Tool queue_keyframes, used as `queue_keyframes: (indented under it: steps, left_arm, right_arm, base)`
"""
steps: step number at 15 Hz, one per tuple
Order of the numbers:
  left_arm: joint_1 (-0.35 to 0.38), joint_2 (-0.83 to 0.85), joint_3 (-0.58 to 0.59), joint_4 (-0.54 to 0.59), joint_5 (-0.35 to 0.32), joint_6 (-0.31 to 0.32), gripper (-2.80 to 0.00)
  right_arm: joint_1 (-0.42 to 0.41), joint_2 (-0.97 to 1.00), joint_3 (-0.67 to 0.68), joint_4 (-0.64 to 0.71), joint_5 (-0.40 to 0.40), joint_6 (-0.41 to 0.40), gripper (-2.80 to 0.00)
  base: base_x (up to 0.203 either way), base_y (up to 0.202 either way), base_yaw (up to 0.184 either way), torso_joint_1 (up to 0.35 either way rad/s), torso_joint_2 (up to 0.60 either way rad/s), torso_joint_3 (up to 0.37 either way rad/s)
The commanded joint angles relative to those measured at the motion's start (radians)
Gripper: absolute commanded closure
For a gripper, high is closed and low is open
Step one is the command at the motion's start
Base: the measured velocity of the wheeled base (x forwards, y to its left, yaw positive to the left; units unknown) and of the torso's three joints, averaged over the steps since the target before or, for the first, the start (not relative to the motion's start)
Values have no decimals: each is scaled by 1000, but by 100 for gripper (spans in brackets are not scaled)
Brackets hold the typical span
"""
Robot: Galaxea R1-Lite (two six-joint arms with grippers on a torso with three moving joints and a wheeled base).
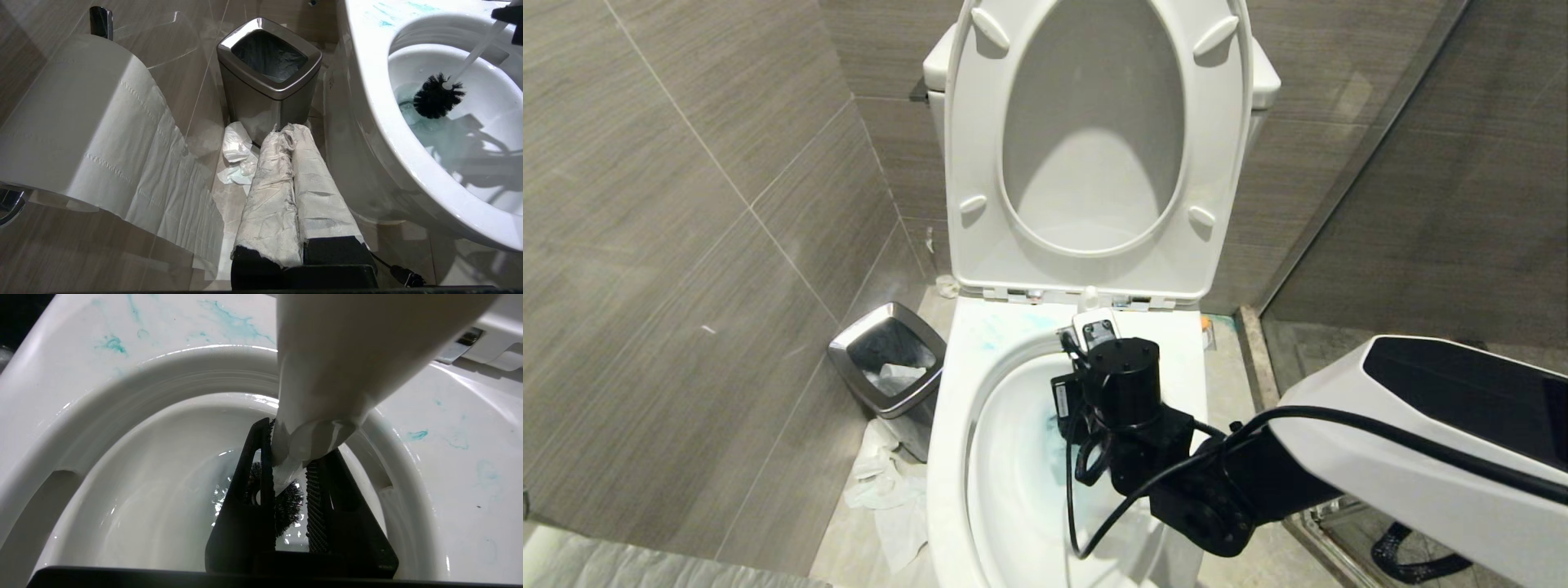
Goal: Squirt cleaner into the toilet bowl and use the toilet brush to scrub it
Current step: Scrub the toilet bowl
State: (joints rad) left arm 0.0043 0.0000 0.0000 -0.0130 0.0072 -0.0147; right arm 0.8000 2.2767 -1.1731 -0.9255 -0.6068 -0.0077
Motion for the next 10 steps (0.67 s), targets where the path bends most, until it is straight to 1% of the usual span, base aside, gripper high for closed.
queue_keyframes:
  steps: [1,4,7,10]
  left_arm:
    - [0,0,8,-1,0,-1,0]
    - [0,0,8,-1,0,1,0]
    - [0,0,8,0,0,0,0]
    - [0,0,8,-1,0,-1,0]
  right_arm:
    - [-1,24,-11,-6,-5,-1,0]
    - [10,-101,34,1,-5,-6,0]
    - [27,-288,166,34,0,-52,0]
    - [38,-456,197,118,33,-84,0]
  base:
    - [0,0,0,0,0,0]
    - [0,0,0,0,0,0]
    - [0,0,0,0,0,0]
    - [0,0,0,0,0,0]
